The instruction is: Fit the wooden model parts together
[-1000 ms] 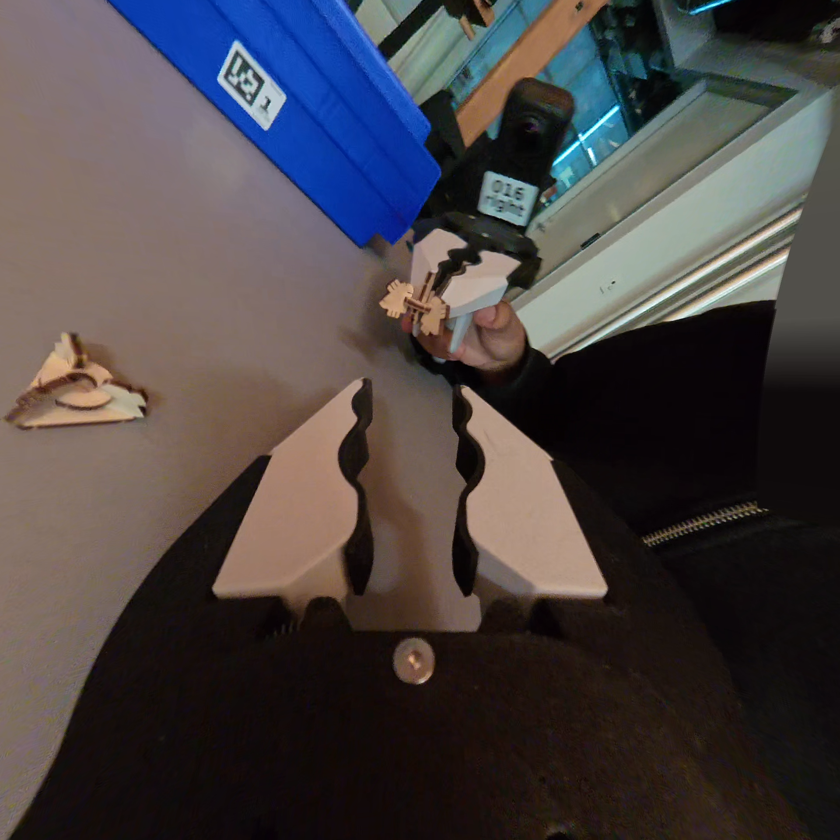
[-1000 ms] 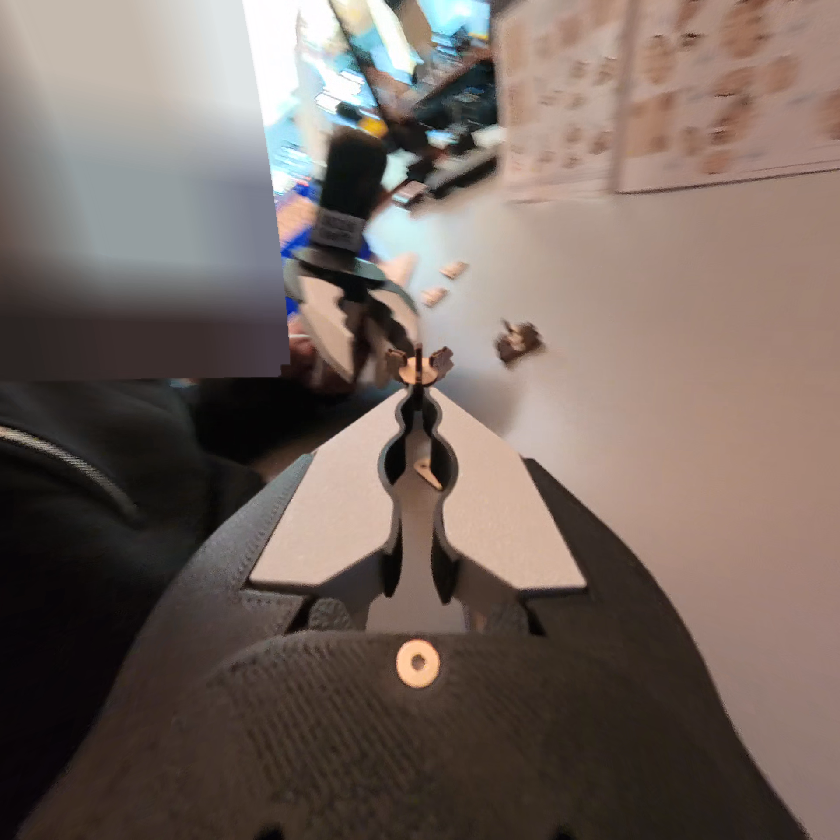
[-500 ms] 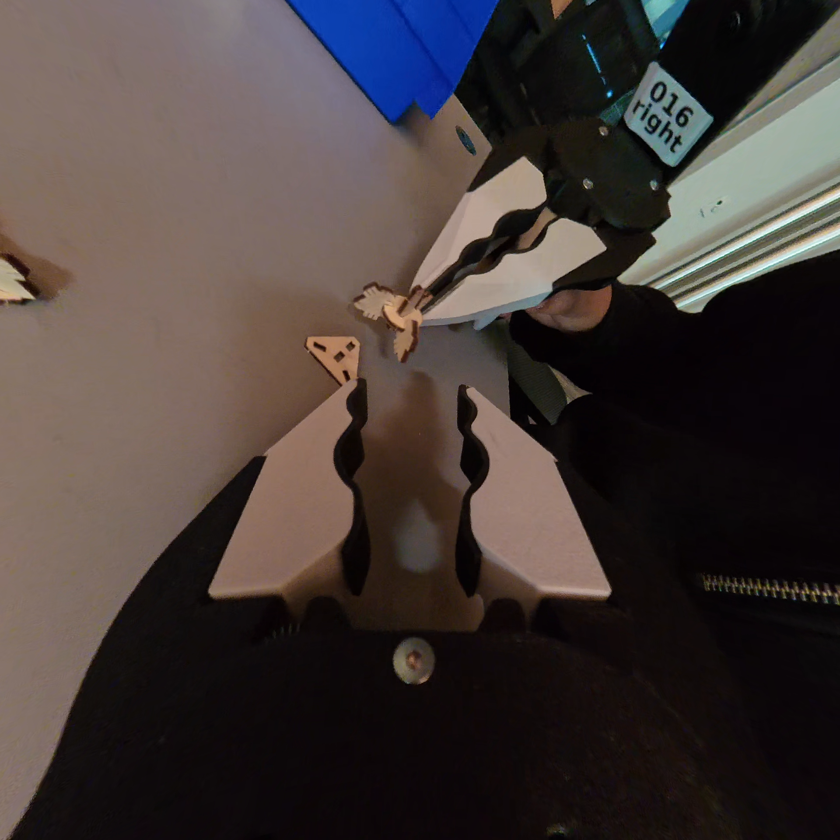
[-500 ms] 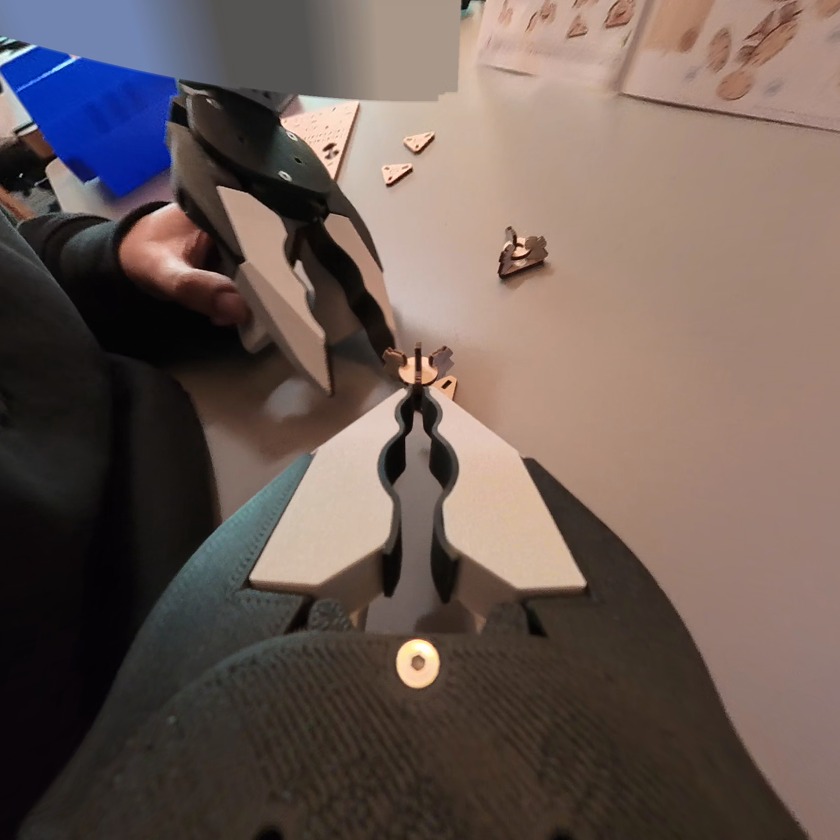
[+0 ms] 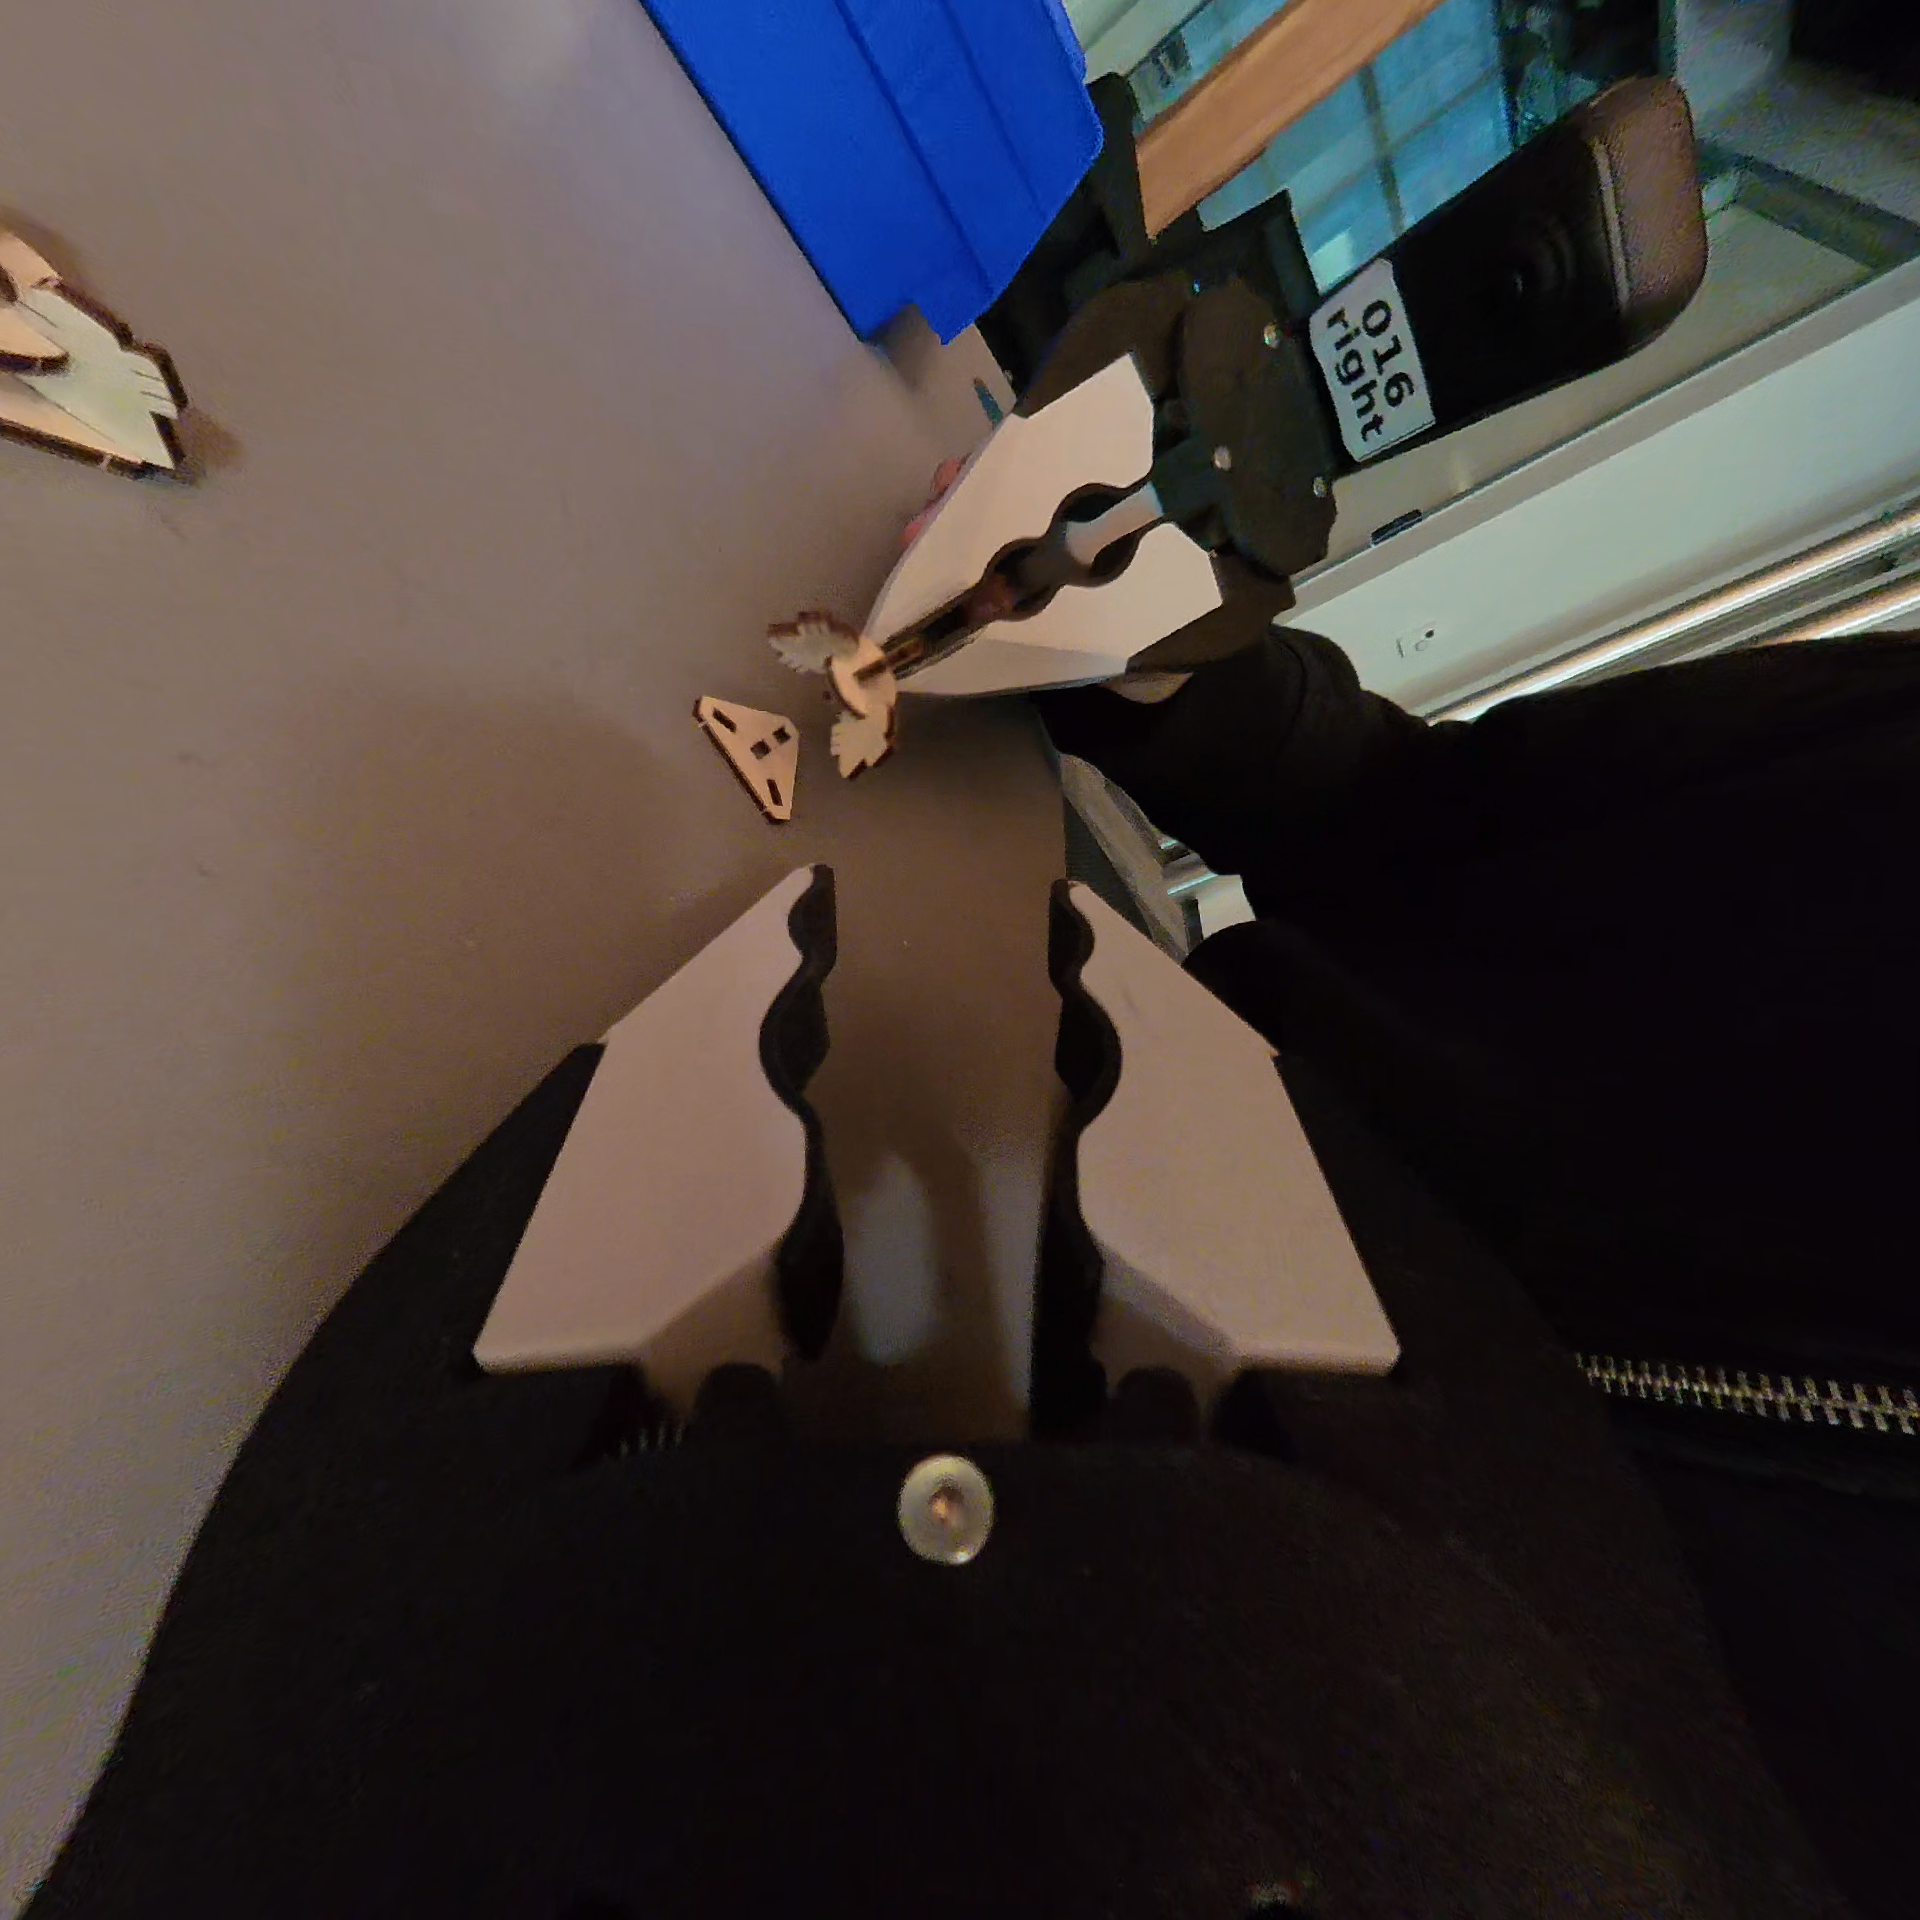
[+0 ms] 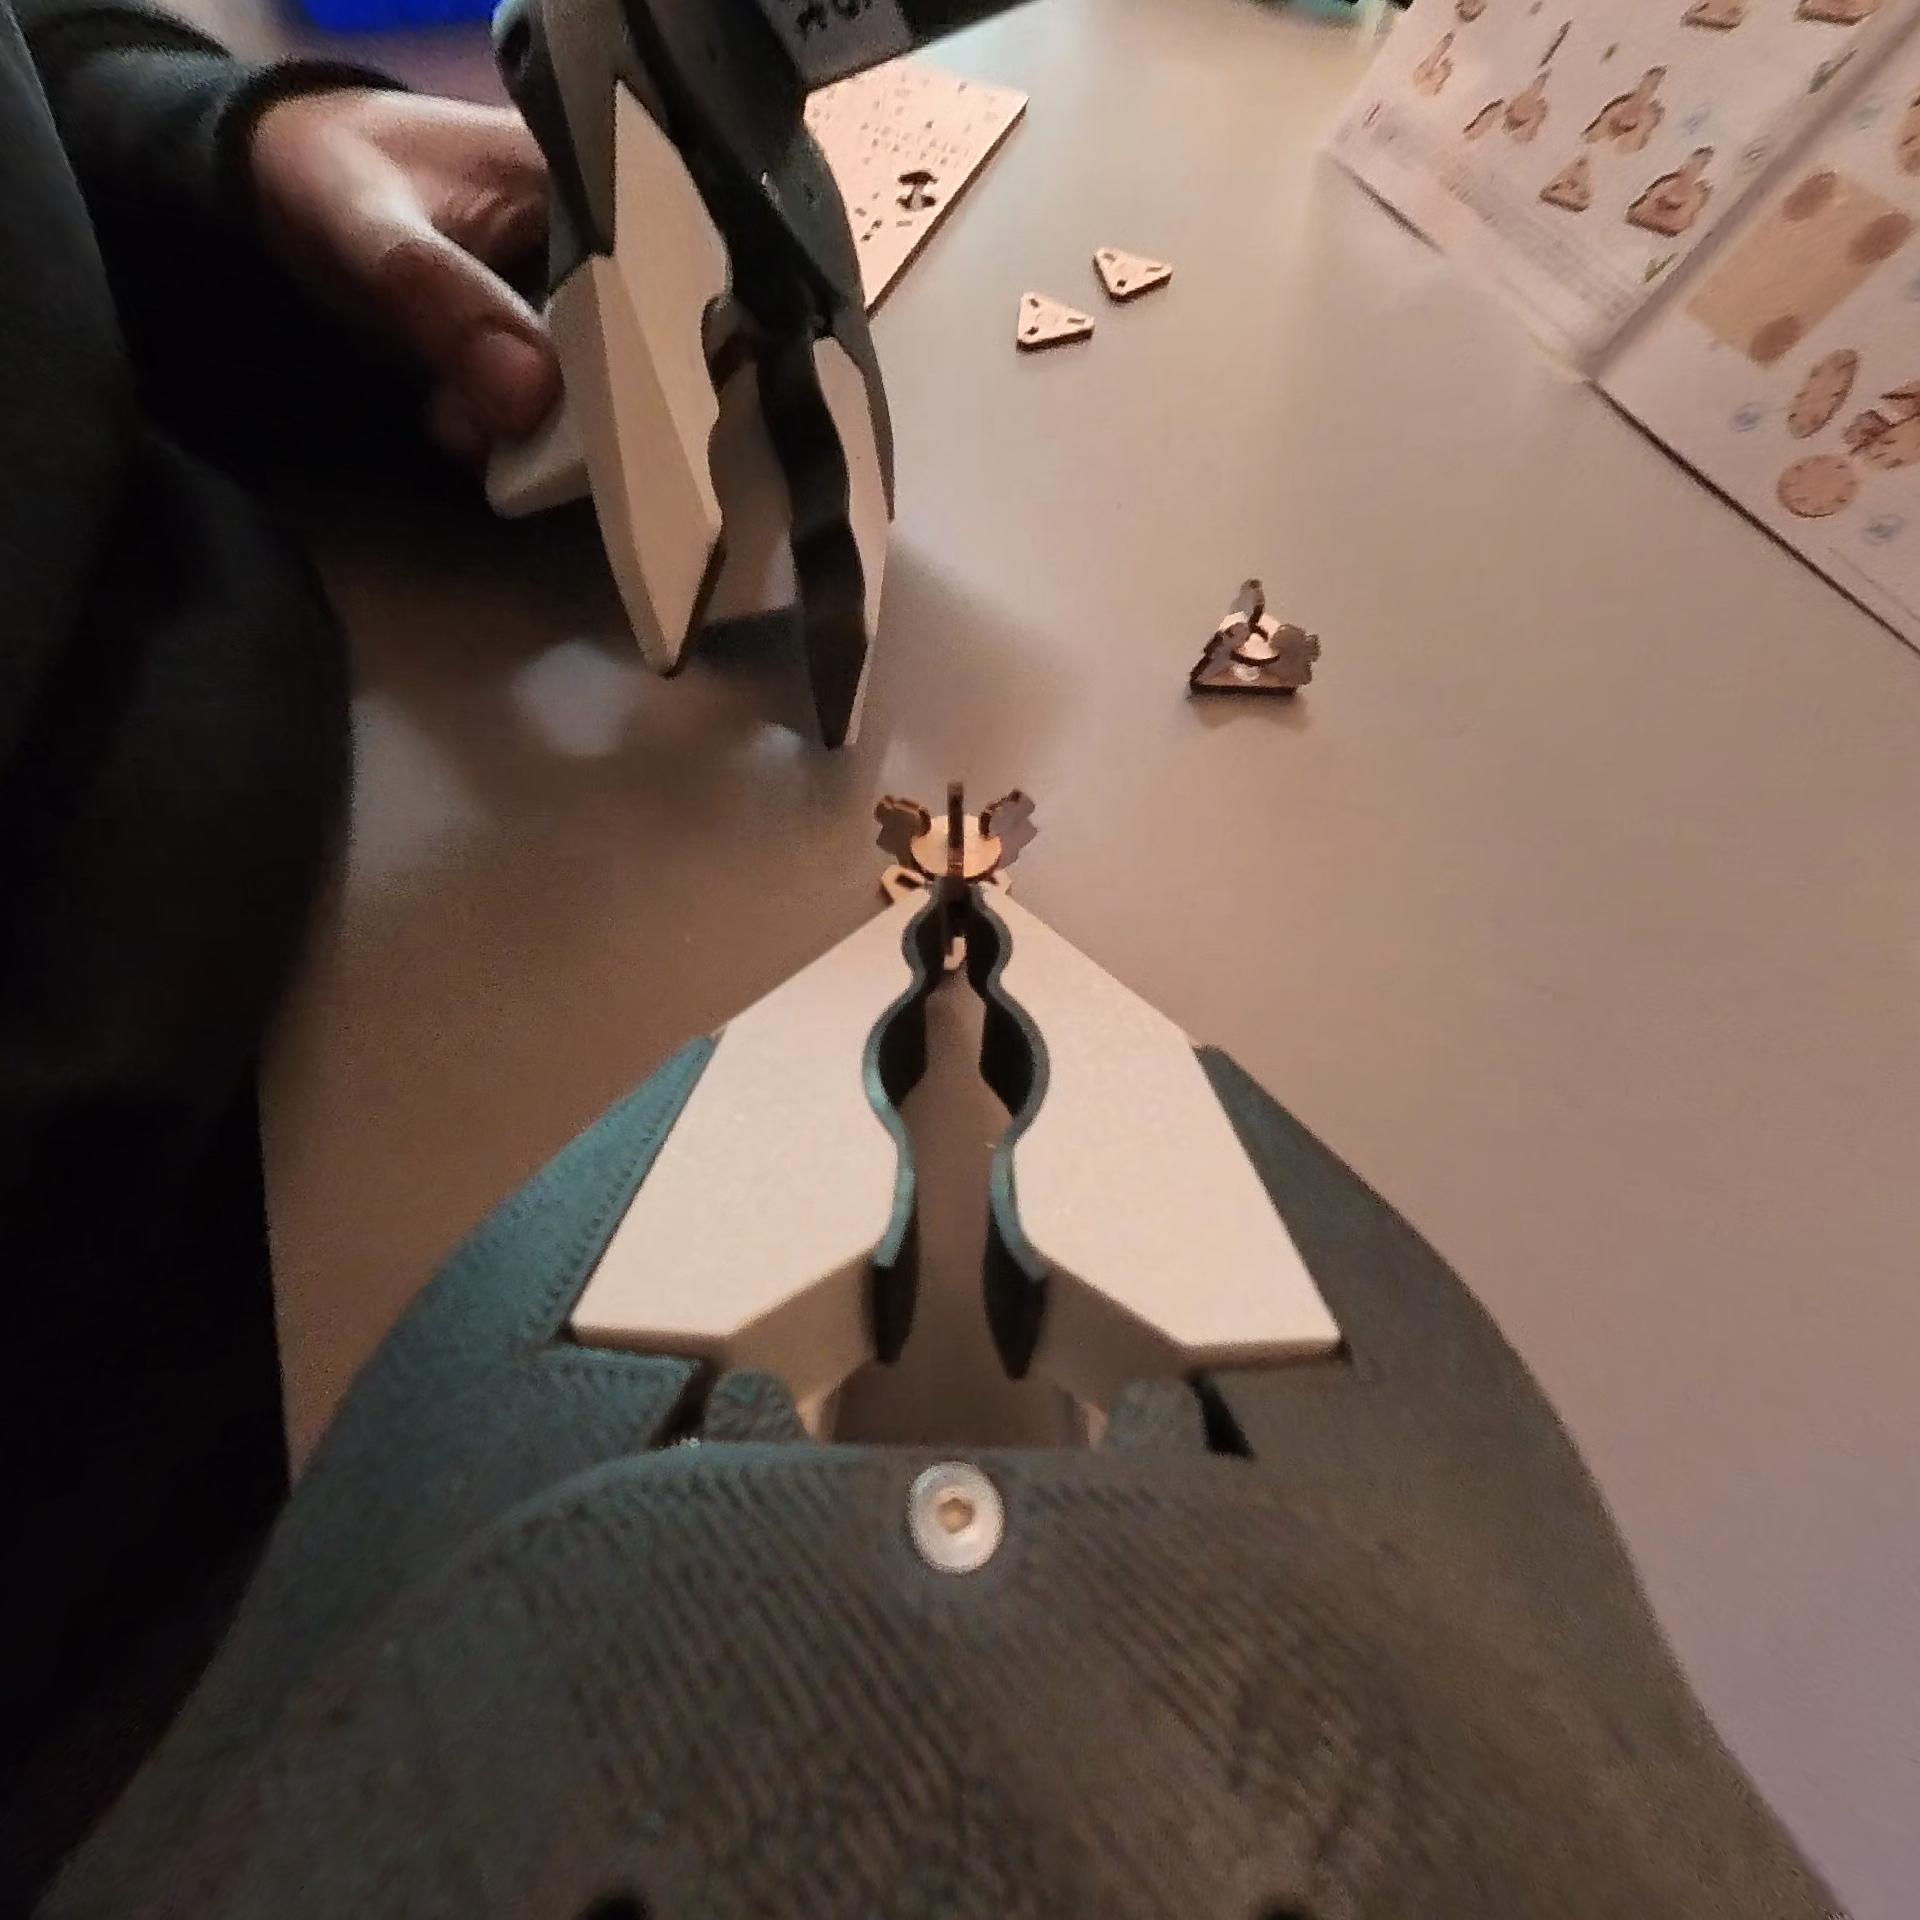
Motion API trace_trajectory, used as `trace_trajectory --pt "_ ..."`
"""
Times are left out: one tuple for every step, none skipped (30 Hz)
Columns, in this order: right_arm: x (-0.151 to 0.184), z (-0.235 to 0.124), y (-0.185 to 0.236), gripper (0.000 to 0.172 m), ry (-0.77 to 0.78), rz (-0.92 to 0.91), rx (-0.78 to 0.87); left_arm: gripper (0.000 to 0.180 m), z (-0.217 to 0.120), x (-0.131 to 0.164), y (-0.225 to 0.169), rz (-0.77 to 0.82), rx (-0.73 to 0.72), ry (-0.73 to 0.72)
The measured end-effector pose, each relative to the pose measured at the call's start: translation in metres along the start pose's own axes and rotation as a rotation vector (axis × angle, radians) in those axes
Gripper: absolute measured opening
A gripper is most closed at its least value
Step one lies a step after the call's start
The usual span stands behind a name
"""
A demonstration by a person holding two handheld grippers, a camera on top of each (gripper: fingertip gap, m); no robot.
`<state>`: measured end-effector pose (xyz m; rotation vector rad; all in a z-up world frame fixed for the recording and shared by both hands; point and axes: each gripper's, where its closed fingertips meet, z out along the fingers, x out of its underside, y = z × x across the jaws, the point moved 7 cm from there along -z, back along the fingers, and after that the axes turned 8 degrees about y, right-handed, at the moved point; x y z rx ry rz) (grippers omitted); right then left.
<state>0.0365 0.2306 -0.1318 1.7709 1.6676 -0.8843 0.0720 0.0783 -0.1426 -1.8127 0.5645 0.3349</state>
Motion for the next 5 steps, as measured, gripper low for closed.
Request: trace_trajectory --pt "0.0007 0.0015 0.0001 0.001 0.014 -0.016 -0.003 0.038 0.0001 0.0001 -0.0001 0.002 -0.001 0.001" --pt "0.0012 0.0028 0.0004 0.001 0.027 -0.03 -0.005 0.038 0.0001 0.0002 -0.0001 0.001 0.0 0.004" --pt "0.0016 0.0041 0.0004 0.002 0.04 -0.037 -0.005 0.038 0.0003 0.0005 0.0 -0.002 0.003 0.006" --pt "0.0022 0.0053 0.0003 0.001 0.052 -0.039 -0.007 0.038 0.0005 0.0007 0.0001 -0.006 0.007 0.008" --pt "0.0026 0.008 0.0006 0.001 0.063 -0.038 -0.012 0.038 0.0007 0.0008 0.0 -0.009 0.011 0.009"
